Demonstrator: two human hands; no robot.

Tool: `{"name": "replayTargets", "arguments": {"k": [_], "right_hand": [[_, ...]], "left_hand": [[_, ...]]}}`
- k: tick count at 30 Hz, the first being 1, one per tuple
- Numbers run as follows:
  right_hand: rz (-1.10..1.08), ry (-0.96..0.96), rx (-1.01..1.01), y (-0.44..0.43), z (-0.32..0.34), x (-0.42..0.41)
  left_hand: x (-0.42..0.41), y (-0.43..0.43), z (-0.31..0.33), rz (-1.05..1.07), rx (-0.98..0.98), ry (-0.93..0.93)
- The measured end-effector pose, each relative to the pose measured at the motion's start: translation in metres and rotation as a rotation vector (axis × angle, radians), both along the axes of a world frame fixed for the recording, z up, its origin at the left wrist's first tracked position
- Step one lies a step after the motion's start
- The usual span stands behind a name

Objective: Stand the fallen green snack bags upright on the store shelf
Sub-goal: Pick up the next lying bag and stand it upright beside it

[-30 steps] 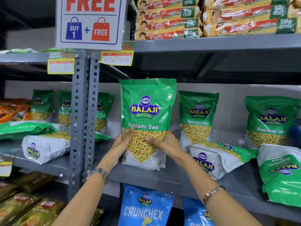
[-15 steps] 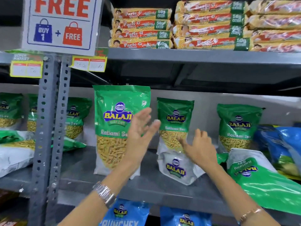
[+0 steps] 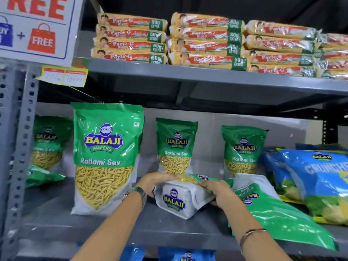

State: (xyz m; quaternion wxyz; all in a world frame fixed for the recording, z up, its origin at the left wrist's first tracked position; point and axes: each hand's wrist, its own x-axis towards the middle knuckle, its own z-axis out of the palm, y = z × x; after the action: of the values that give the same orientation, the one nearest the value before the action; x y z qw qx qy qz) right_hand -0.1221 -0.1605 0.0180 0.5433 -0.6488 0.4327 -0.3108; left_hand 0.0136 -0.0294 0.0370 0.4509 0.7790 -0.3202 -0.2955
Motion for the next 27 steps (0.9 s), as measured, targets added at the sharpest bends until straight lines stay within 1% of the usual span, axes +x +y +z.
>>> {"name": "replayTargets", "arguments": {"k": [3, 5, 7, 9, 11, 14, 17, 20, 23, 27], "right_hand": [[0.04, -0.027, 0.031, -0.001, 0.005, -0.007], [0.041, -0.026, 0.002, -0.002, 0.01, -0.014], [0.066, -0.029, -0.057, -0.002, 0.016, -0.017], [0.0, 0.035, -0.138, 0.001, 0.024, -0.017], [-0.06, 0.063, -0.184, 0.002, 0.033, -0.016], [-0.053, -0.037, -0.188, 0.001, 0.044, -0.014], [-0.021, -0.131, -0.281, -0.001, 0.043, -0.015], [0.081, -0.259, -0.341, -0.001, 0.039, -0.017], [0.127, -0.27, -0.41, -0.003, 0.039, -0.015], [0.188, -0.306, -0.418, -0.004, 0.036, -0.005]], "left_hand": [[0.003, 0.002, 0.0, -0.034, -0.026, 0.001], [0.005, 0.0, -0.002, -0.059, 0.009, -0.004], [0.005, 0.001, -0.002, -0.086, 0.008, 0.036], [0.005, 0.005, 0.001, -0.137, -0.056, 0.115], [0.004, 0.008, 0.005, -0.17, -0.121, 0.14], [0.0, 0.009, 0.006, -0.081, -0.218, 0.057], [0.0, 0.003, -0.003, -0.047, -0.318, -0.005], [0.003, 0.0, -0.013, -0.017, -0.396, -0.053], [0.007, -0.002, -0.021, 0.016, -0.444, -0.166], [0.01, -0.008, -0.036, 0.102, -0.535, -0.309]]}}
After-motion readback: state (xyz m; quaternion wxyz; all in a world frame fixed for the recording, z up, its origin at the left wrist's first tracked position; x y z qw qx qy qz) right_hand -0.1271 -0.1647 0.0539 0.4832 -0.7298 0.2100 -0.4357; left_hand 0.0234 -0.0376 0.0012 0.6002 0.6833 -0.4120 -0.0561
